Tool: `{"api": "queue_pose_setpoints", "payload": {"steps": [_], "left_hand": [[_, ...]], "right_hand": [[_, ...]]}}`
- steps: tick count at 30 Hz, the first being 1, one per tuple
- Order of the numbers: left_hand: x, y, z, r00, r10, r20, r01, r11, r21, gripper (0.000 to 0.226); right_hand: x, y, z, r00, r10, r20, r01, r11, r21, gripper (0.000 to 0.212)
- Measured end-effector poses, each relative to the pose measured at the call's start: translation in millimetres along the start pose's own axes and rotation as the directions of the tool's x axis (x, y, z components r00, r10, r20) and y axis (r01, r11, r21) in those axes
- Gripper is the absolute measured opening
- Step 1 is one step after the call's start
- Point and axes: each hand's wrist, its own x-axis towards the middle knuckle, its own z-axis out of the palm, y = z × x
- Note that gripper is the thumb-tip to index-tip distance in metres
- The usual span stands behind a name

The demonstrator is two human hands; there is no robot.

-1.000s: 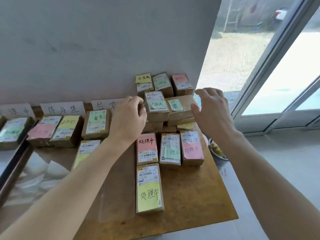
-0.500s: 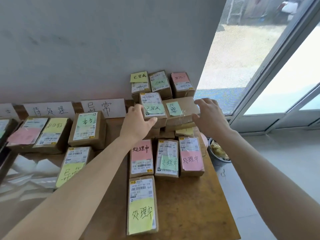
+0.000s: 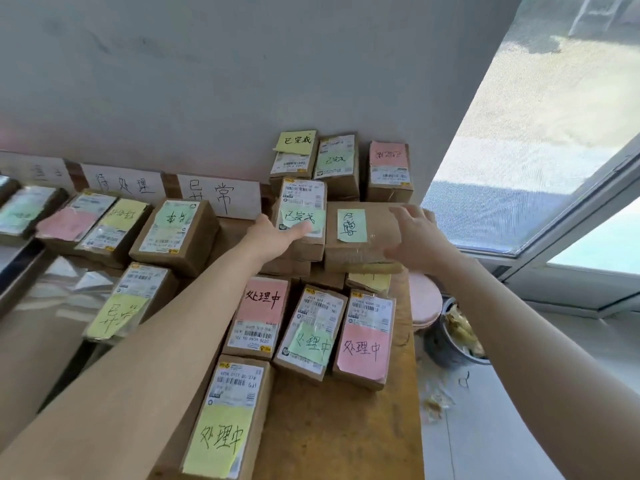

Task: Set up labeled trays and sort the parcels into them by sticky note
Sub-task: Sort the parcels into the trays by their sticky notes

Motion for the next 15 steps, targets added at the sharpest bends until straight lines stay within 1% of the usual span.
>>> {"api": "queue_pose_setpoints", "payload": {"steps": [3,7,12,15], "left_hand": [[5,3,6,1.0,-0.005,-0.01,0.004,0.994,-0.106,0.046],[15,1,7,0.998,-0.059,-0.003,0.057,0.978,-0.203,0.026],[20,11,11,0.989,-0.142,0.037,0.147,0.973,-0.179,0.022],[22,14,10,0.987,-0.153,0.055,0.16,0.974,-0.163,0.024]], "right_hand": [[13,13,2,0.998,-0.014,0.061,0.011,0.999,0.045,0.088],[29,24,6,0.99,-0.055,0.128,0.045,0.996,0.075,0.096],[45,33,12,0.977,-0.07,0.2,0.054,0.995,0.084,0.114],[51,38,15,0.971,-0.09,0.22,0.072,0.993,0.09,0.121]]}}
